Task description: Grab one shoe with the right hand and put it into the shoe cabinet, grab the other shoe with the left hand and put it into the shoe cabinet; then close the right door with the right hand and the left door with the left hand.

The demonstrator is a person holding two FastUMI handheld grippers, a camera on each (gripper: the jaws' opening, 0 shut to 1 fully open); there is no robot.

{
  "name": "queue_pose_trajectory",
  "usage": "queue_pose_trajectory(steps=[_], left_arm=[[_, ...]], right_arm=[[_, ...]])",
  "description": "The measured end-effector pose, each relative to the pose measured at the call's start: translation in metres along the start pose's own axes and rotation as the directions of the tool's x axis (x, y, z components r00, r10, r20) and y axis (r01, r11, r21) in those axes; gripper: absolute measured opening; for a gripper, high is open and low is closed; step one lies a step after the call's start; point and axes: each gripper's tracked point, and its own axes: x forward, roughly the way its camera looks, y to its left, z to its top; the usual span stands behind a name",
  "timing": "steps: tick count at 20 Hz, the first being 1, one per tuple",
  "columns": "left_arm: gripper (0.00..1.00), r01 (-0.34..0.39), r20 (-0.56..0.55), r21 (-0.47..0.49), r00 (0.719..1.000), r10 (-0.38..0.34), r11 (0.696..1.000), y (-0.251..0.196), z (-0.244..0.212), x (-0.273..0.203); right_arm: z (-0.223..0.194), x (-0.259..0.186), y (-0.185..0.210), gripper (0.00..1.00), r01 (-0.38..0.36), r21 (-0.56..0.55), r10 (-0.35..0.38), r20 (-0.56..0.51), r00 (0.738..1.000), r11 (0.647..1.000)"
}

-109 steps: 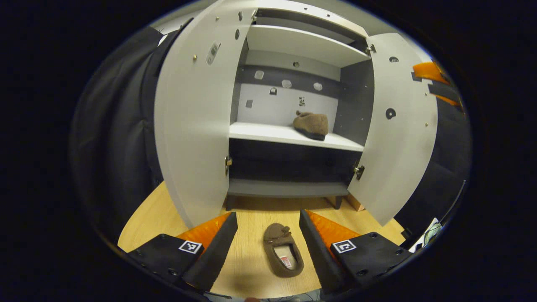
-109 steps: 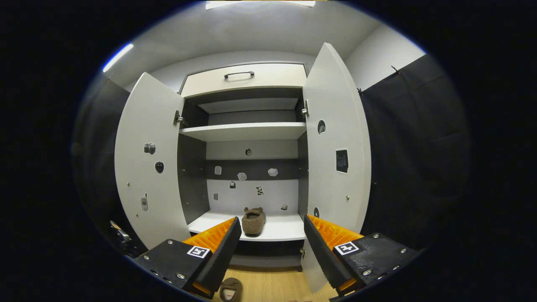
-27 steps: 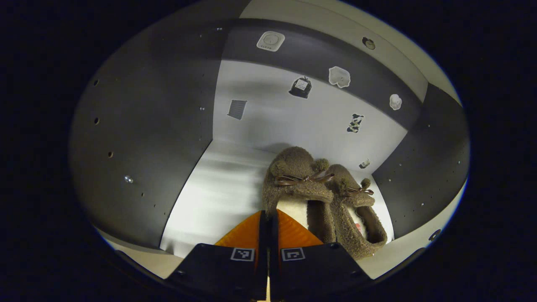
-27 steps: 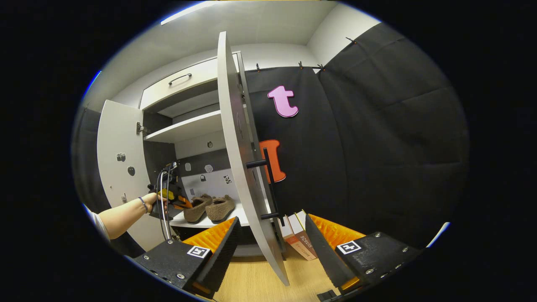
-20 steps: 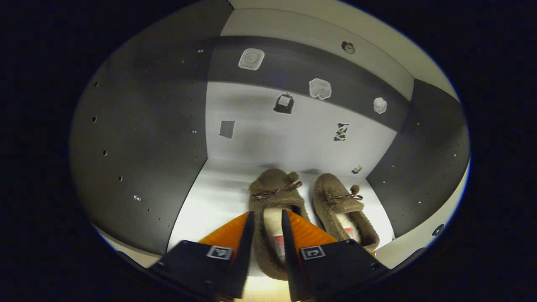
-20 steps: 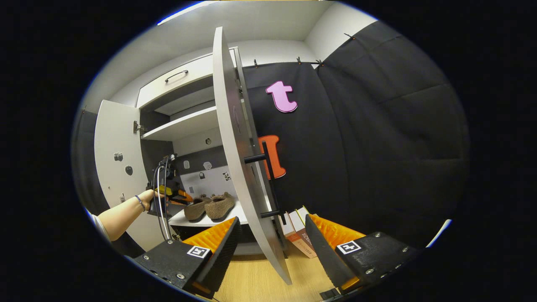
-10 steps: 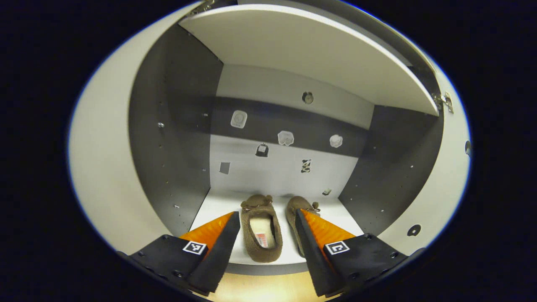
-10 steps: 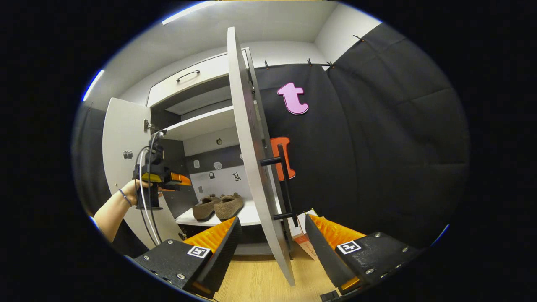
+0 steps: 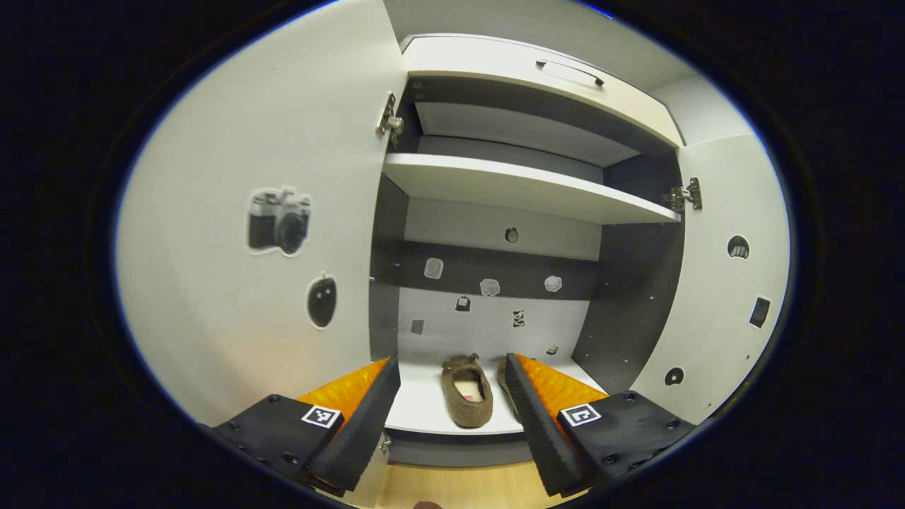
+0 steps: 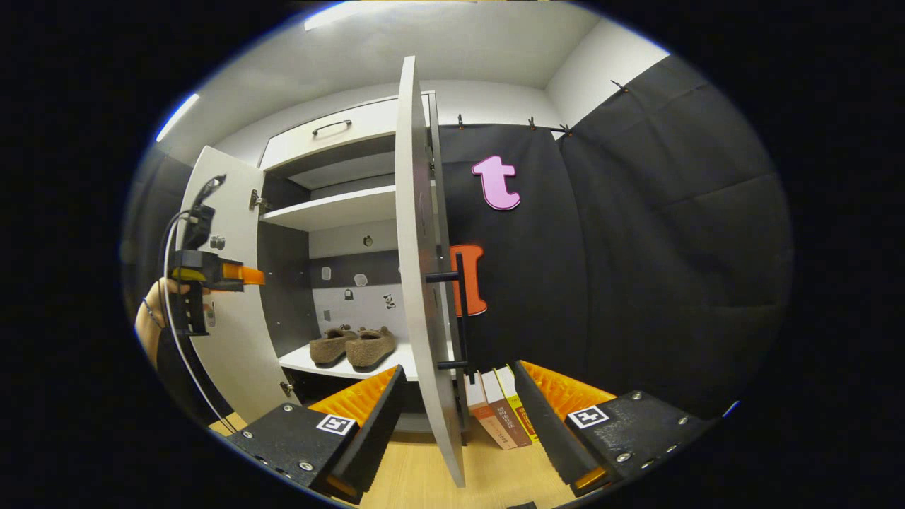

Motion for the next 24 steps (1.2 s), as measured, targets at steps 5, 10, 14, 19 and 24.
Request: queue_pose_trajectory(steps=[5,10,14,19,24], left_arm=[[0.94,0.017,0.036,0.036,0.999,-0.018,0.999,0.007,-0.004,-0.073],[0.97,0.074,0.048,0.006,0.996,-0.074,0.997,0.004,-0.013,-0.127],[0.95,0.103,0.085,0.017,0.991,-0.104,0.995,0.012,-0.008,-0.165],[0.96,0.058,0.088,0.018,0.994,-0.059,0.998,0.055,-0.013,-0.196],[0.99,0.016,0.106,0.021,0.994,-0.018,1.0,0.103,-0.014,-0.205]], right_arm=[[-0.016,0.004,-0.024,0.93,0.028,0.028,-0.028,-0.003,1.0,0.999],[-0.048,0.028,-0.043,0.94,0.043,0.006,-0.042,-0.051,0.998,0.999],[-0.075,0.046,-0.041,0.94,0.036,0.012,-0.035,-0.092,0.995,0.999],[-0.087,0.05,-0.038,0.93,0.046,0.014,-0.045,-0.102,0.994,0.999],[-0.088,0.049,-0.023,0.93,0.052,-0.003,-0.052,-0.106,0.993,0.999]])
